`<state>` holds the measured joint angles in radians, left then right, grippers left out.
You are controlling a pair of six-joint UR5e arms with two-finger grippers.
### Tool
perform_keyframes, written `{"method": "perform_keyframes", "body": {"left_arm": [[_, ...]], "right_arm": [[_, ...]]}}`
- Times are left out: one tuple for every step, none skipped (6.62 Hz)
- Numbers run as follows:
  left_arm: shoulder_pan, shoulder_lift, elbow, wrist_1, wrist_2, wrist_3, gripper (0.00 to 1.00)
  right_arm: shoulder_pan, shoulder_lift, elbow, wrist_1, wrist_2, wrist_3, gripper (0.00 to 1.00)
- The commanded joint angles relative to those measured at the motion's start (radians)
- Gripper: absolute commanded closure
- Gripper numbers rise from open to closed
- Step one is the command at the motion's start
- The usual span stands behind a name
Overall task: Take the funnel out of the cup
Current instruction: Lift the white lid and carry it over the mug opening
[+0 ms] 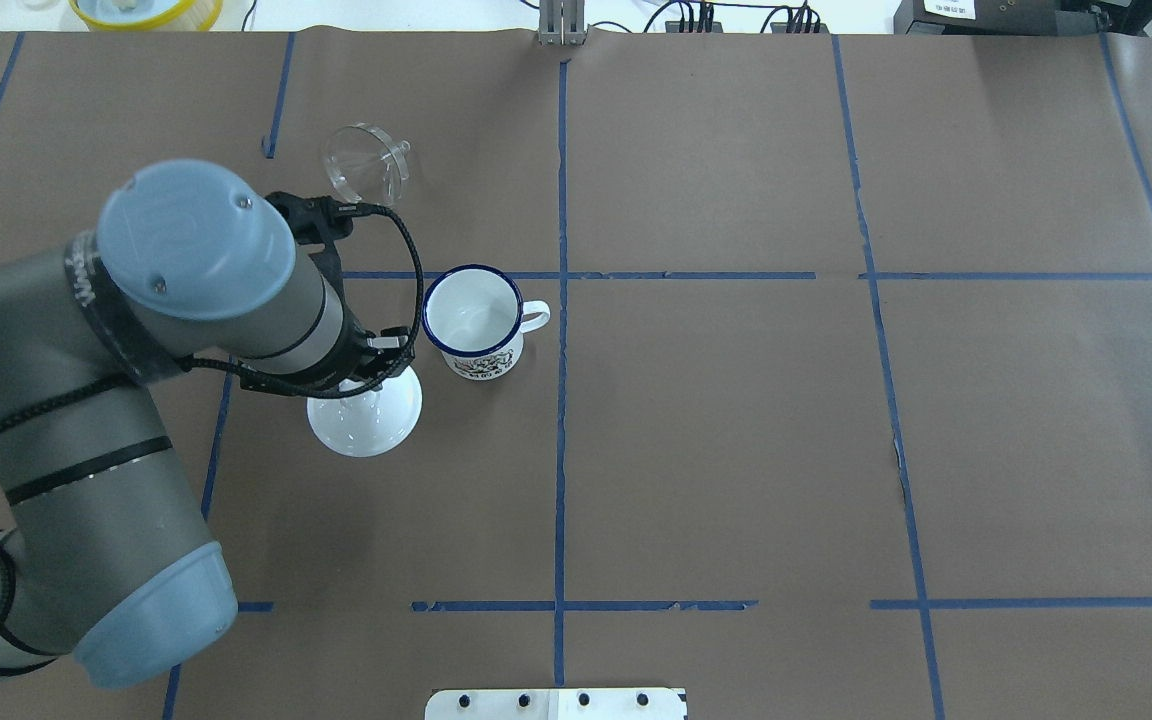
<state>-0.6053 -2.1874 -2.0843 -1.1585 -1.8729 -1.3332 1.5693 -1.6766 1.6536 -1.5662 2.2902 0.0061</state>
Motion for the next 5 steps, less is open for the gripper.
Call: {"method": "perform_keyframes", "body": {"left_arm": [[-0.094, -0.142, 0.07, 0.072, -0.046, 0.04, 1.0], [-0.126, -0.225, 0.193, 0.069, -0.051, 0.042, 1.0], [-0.131, -0.257, 0.272, 0.044, -0.055, 0.049, 1.0], [-0.131, -0.259, 0.355, -0.054, -0.084, 0.063, 1.0], [-0.131, -0.261, 0.434, -0.151, -0.085, 0.066, 1.0]], "right_arm": [[0.0, 0.0, 0.0, 0.0, 0.0, 0.0, 0.0], [0.0, 0.0, 0.0, 0.0, 0.0, 0.0, 0.0], [0.0, 0.0, 0.0, 0.0, 0.0, 0.0, 0.0], [0.0, 0.0, 0.0, 0.0, 0.0, 0.0, 0.0], [0.0, 0.0, 0.0, 0.0, 0.0, 0.0, 0.0]]}}
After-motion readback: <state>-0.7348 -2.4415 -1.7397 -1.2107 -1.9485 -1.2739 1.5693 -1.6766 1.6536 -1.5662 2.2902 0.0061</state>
